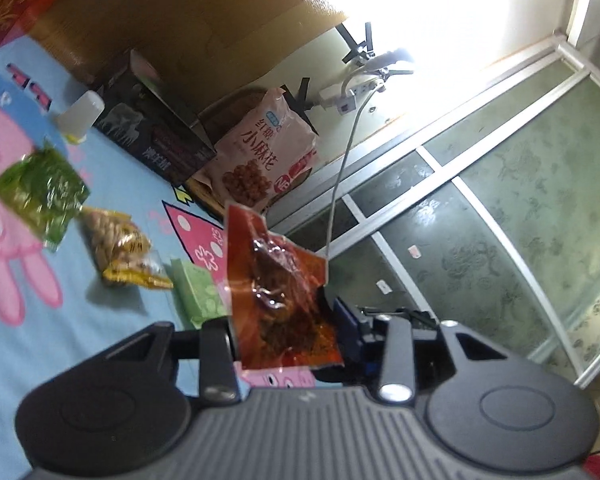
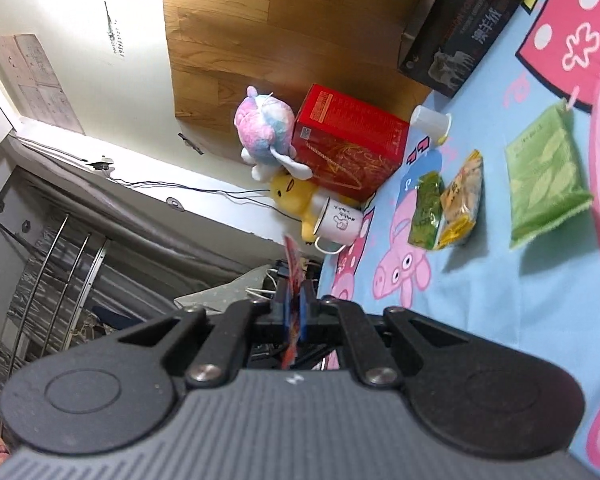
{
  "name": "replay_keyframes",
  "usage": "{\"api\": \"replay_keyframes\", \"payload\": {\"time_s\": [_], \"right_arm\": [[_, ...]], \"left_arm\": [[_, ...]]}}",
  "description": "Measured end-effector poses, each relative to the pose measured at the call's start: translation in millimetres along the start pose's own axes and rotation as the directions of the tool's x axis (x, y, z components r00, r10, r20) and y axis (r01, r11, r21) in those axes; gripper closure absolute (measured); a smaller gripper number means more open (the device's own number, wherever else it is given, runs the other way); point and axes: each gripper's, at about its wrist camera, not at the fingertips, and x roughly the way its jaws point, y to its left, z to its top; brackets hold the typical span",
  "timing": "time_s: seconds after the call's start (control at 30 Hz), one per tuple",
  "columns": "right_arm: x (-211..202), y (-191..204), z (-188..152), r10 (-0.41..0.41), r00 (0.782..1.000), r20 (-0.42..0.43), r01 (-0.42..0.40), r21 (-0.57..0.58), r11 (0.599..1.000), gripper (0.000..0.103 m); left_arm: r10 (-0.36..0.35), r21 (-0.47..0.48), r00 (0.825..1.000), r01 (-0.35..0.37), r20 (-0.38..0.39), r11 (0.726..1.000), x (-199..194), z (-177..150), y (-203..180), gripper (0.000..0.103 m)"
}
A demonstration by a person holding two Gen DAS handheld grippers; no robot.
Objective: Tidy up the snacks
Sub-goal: 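Carry the red bag over the dark tin and open the right gripper, then move the right gripper back to the bright green snack pack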
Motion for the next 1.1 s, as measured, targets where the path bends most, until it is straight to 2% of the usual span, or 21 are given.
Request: {"api": "replay_keyframes", "payload": {"time_s": [0.2, 0.37, 0.6, 0.7, 0.77, 0.9, 1.0, 1.07, 1.1], "right_arm": [[-1, 5, 26, -0.072, 0.997, 0.03, 0.073, -0.07, 0.995, 0.096], [5, 10, 62, -0.147, 0.988, 0.054, 0.153, -0.148, 0.977, 0.096], [39, 20, 145, -0.26, 0.96, 0.105, 0.279, -0.255, 0.926, 0.095], [62, 15, 190, -0.318, 0.94, 0.123, 0.34, -0.3, 0.891, 0.095], [77, 6, 212, -0.357, 0.925, 0.131, 0.381, -0.321, 0.867, 0.095], [108, -25, 248, -0.443, 0.884, 0.147, 0.466, -0.344, 0.815, 0.095], [128, -47, 256, -0.508, 0.845, 0.167, 0.531, -0.365, 0.764, 0.088], [136, -57, 256, -0.553, 0.809, 0.2, 0.584, -0.381, 0.717, 0.082], [137, -60, 256, -0.565, 0.796, 0.216, 0.601, -0.388, 0.699, 0.079]], "left_arm": [[0.054, 0.063, 0.997, -0.051, -0.046, 0.997, 29, 30, -5, 0.068], [0.123, 0.151, 0.99, -0.111, -0.071, 0.982, 60, 73, -11, 0.067], [0.185, 0.201, 0.981, -0.17, -0.059, 0.965, 116, 155, 0, 0.063], [0.236, 0.215, 0.971, -0.223, -0.038, 0.951, 143, 189, 13, 0.062], [0.287, 0.226, 0.958, -0.274, -0.027, 0.935, 162, 206, 26, 0.06], [0.417, 0.255, 0.909, -0.403, -0.002, 0.879, 192, 223, 54, 0.058], [0.501, 0.243, 0.865, -0.489, 0.013, 0.838, 207, 226, 73, 0.049], [0.545, 0.238, 0.838, -0.535, 0.026, 0.811, 212, 225, 77, 0.039], [0.556, 0.236, 0.83, -0.549, 0.042, 0.802, 210, 224, 77, 0.031]]}}
